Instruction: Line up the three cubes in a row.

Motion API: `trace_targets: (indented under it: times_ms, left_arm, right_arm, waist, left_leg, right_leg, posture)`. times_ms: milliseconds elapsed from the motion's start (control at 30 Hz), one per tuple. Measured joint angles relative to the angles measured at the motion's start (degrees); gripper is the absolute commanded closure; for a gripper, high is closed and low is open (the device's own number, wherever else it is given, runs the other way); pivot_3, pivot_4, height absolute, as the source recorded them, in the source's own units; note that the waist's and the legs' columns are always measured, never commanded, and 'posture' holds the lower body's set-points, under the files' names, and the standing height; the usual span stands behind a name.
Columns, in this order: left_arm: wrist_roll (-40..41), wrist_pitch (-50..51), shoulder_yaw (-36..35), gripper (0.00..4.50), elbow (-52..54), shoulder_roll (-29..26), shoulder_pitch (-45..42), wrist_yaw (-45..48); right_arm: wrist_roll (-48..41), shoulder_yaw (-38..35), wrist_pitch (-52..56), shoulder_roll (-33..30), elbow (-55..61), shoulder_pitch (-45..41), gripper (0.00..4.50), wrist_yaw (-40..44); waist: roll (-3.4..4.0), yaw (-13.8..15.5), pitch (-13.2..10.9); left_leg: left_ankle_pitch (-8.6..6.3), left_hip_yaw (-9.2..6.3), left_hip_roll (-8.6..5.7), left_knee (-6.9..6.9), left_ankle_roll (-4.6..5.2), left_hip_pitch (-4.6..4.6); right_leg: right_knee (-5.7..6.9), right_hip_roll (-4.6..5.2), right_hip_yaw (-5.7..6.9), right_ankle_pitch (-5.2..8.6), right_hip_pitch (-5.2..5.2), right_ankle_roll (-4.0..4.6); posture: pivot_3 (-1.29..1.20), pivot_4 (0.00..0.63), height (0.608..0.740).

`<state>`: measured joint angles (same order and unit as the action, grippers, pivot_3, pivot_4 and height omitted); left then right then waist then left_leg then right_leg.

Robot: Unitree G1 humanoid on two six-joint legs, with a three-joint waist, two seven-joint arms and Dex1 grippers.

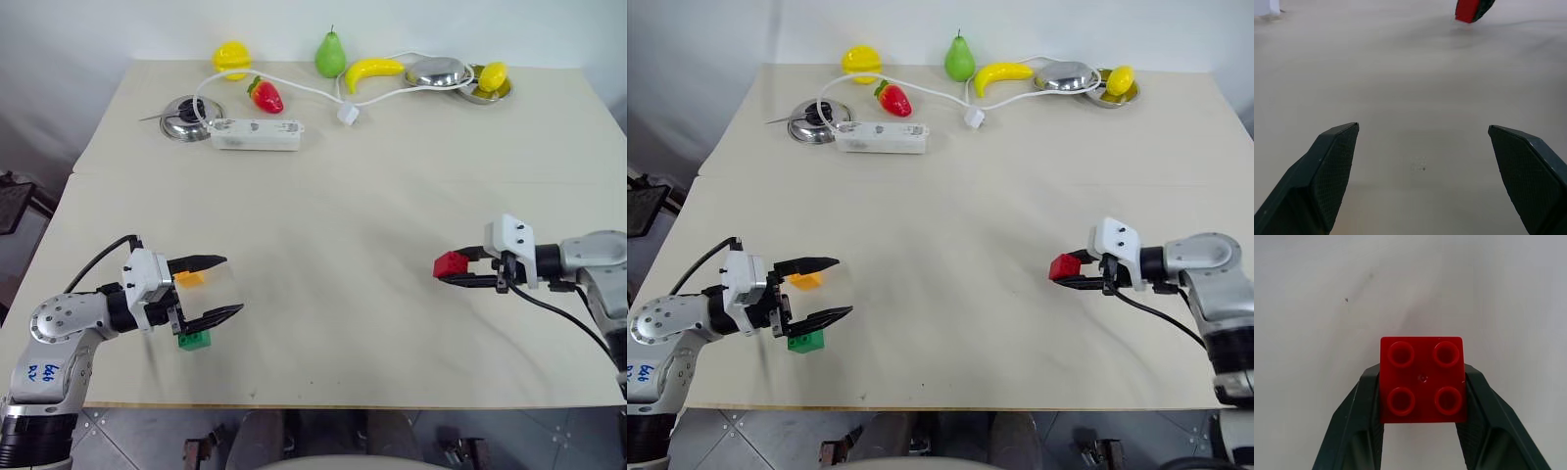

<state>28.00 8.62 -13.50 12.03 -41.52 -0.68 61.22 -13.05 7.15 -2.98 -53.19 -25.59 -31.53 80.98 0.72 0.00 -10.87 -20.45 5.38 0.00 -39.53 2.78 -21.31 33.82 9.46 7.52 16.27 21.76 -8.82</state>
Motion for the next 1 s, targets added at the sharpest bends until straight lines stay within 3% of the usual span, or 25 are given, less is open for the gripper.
trace_targets:
  times_ms: [233, 533, 567, 733, 867, 1000]
  left_arm:
    - [2.33, 0.84, -1.16, 0.0, 4.14, 1.03, 2.12, -0.77]
    - [2.34, 0.89, -3.21, 0.0, 3.44, 0.9, 1.43, -2.28]
    - [2.34, 0.25, -4.38, 0.0, 3.06, 0.9, 1.45, -2.67]
    - [3.79, -2.38, -11.81, 0.0, 1.42, 0.93, 6.2, -1.98]
    - [4.94, -2.43, -20.94, 0.0, -1.89, 0.51, 12.7, -1.47]
    - [5.5, -3.66, -29.48, 0.0, -5.97, 0.14, 19.98, -0.14]
  right_arm:
    - [6.26, 4.14, -13.04, 2.41, -17.18, -9.78, 2.99, 7.03]
    - [7.23, 3.42, -17.08, 6.34, -25.79, -14.57, 0.09, 7.42]
    - [5.54, 2.4, -17.03, 6.58, -25.22, -14.29, 0.04, 7.51]
    - [-7.92, -2.3, -13.94, 5.13, -12.86, -8.49, 0.04, 7.54]
    - [-20.3, -7.89, -5.97, 4.3, 5.4, 2.97, 0.04, 7.37]
    - [-24.91, -10.02, -1.46, 6.18, 19.18, 13.28, 0.04, 6.48]
  waist:
    - [-0.01, -0.68, -0.01]
    - [0.02, -1.56, -0.02]
    - [0.05, -1.62, -0.04]
    - [0.07, -1.65, -0.05]
    - [0.04, -1.42, -0.06]
    - [0.01, -1.39, -0.04]
  left_leg:
    - [-0.01, -0.08, 0.06, -0.09, -0.01, 0.07]
    - [-0.03, -0.13, 0.11, -0.39, -0.04, 0.06]
    - [-0.03, -0.13, 0.11, -0.38, -0.04, 0.05]
    - [-0.05, -0.15, 0.13, -0.31, -0.08, 0.04]
    - [-0.09, -0.17, 0.14, -0.27, -0.1, 0.03]
    - [-0.18, -0.14, 0.15, -0.27, -0.08, 0.1]
  right_leg:
    - [0.02, -0.01, 0.07, 0.01, -0.15, 0.01]
    - [0.17, 0.0, 0.06, 0.0, -0.22, 0.01]
    - [0.17, 0.0, 0.05, 0.0, -0.21, 0.01]
    - [0.12, 0.0, 0.08, 0.01, -0.19, 0.02]
    - [0.08, 0.01, 0.12, 0.02, -0.19, 0.04]
    - [0.09, 0.06, 0.08, 0.02, -0.2, 0.04]
  posture:
    - [0.0, 0.15, 0.74]
    - [0.0, 0.15, 0.74]
    - [0.0, 0.15, 0.74]
    - [0.0, 0.15, 0.74]
    - [0.0, 0.15, 0.74]
    - [0.0, 0.15, 0.74]
